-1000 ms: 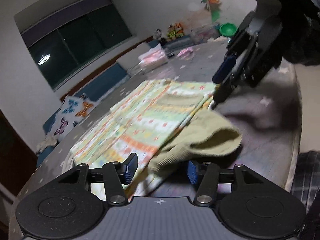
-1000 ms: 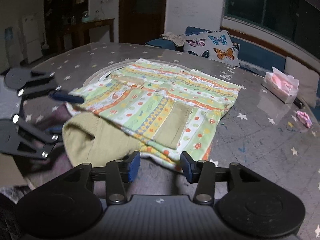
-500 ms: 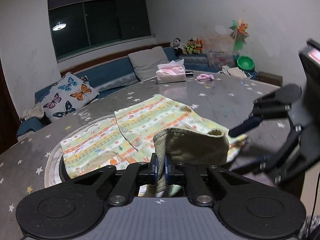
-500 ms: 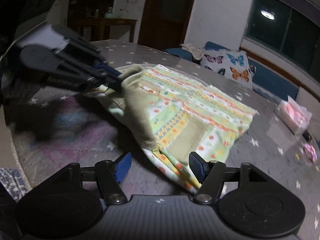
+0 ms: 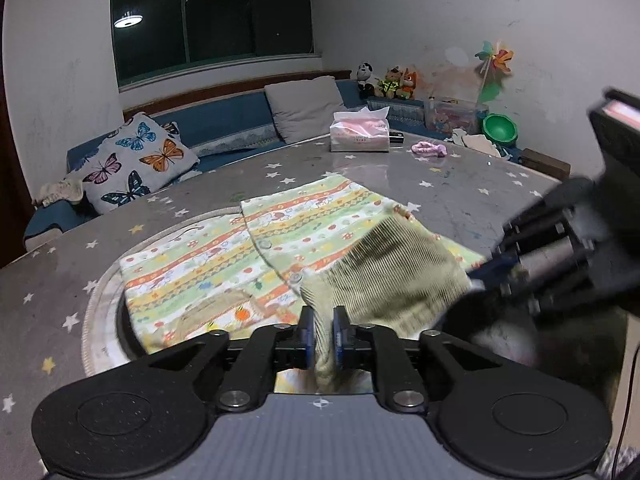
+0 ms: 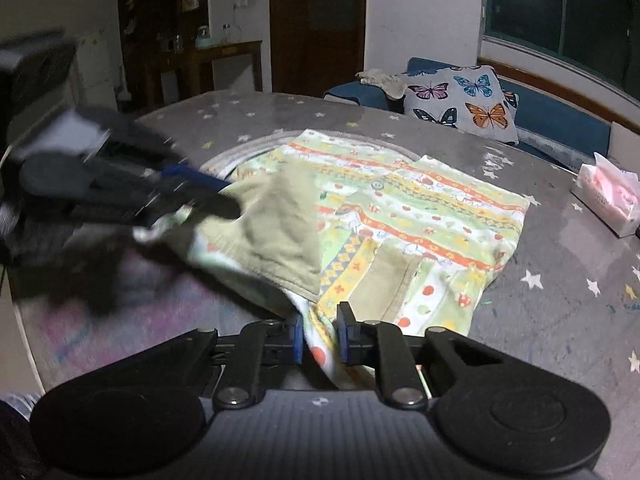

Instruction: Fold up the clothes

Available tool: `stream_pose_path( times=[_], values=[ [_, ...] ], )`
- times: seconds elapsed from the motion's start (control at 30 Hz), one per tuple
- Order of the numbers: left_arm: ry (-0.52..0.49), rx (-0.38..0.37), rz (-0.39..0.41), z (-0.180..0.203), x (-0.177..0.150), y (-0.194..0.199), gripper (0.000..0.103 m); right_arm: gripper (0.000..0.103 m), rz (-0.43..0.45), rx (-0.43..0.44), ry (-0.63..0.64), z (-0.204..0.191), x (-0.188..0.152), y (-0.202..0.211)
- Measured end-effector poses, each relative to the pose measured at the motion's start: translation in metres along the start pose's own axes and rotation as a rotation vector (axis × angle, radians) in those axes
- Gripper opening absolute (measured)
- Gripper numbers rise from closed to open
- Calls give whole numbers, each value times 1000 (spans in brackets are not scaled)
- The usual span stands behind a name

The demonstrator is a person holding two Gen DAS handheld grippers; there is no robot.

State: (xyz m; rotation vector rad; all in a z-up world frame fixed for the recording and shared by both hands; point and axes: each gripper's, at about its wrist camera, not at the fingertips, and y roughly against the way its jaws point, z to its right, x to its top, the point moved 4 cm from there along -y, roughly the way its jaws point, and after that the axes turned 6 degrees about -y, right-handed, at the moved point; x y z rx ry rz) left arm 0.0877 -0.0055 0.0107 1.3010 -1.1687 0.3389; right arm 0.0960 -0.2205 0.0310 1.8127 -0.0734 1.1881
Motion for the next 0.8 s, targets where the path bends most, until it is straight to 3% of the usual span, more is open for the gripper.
stream_pose_path(
  times=[0.1,0.37,0.5,0.57,0.73,0.8],
  values=[
    [-34,22,-5,5,-12,12,48,12,10,15,-26,2,9,2],
    [-125,81,-18,17,-43,46,60,11,46,28,-81,8,30,6],
    [-215,140,-38,21,-52,39,64,11,54,25,-94,9,35,7],
    [-264,171,-49,23,-56,33,62,11,62,20,-94,8,37,7],
    [-276,204,-80,11,-63,26,12,10,80,0,-93,7,35,7],
    [-256,209,-64,7,-61,32,9,9,91,-8,-89,4,32,9]
  ],
)
